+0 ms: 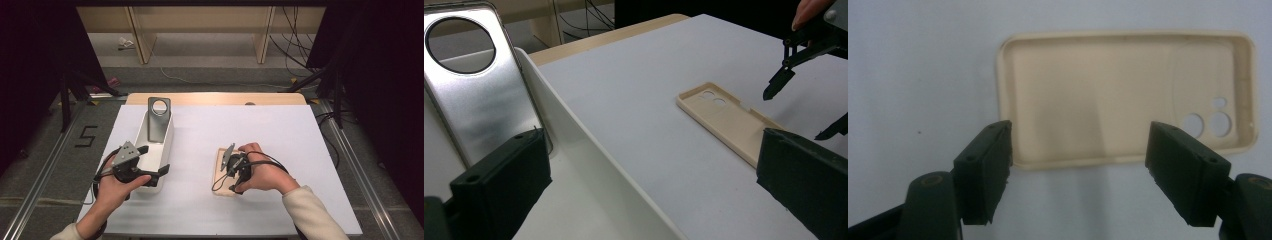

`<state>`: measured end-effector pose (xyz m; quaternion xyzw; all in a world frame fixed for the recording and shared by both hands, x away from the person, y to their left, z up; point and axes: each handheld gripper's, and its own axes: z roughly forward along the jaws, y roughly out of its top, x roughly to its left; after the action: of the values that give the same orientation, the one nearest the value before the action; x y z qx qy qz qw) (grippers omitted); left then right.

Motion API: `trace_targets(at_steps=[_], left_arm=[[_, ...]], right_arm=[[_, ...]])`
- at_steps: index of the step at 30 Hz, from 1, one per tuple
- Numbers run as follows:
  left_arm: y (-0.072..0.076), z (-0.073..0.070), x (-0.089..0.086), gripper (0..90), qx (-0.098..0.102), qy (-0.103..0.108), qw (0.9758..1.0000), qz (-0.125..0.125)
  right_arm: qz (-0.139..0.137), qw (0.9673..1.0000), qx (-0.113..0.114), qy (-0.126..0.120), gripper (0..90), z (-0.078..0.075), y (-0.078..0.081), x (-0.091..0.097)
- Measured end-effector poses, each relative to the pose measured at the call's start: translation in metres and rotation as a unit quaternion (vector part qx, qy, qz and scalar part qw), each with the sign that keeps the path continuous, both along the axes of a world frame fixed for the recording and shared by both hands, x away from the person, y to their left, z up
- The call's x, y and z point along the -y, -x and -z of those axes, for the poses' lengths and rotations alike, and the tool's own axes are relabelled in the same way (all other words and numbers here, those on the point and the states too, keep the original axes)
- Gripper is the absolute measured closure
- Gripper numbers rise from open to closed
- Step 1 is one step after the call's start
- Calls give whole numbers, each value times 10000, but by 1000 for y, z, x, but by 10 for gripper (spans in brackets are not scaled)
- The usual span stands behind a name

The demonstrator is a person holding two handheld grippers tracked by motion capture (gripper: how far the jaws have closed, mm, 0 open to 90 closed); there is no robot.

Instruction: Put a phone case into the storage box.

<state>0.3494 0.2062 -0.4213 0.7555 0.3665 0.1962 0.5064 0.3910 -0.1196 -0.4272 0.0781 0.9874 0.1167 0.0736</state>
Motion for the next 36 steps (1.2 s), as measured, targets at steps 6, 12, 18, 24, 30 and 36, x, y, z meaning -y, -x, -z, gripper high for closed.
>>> trace_targets(at_steps=[6, 12, 18, 24, 30, 36], left_arm=[[0, 0, 0, 4, 2, 0, 10000, 4], [0, 0, 0, 4, 3, 2, 10000, 11], [0, 0, 0, 4, 3, 5, 10000, 14], [0, 0, 1, 4, 4, 8, 10000, 26], [0, 0, 1, 4, 3, 6, 10000, 39], [0, 0, 1, 4, 6, 0, 10000, 42]], right_arm=[[-257, 9994, -20, 218, 291, 7, 7, -15], [-358, 9986, -9, 399, 316, 16, 11, -22], [-279, 9982, 33, 531, 350, 20, 14, -27], [-347, 9969, 88, 700, 376, 25, 15, -31], [-394, 9961, 179, 774, 418, 27, 16, -34], [-457, 9954, 149, 823, 498, 28, 18, -37]])
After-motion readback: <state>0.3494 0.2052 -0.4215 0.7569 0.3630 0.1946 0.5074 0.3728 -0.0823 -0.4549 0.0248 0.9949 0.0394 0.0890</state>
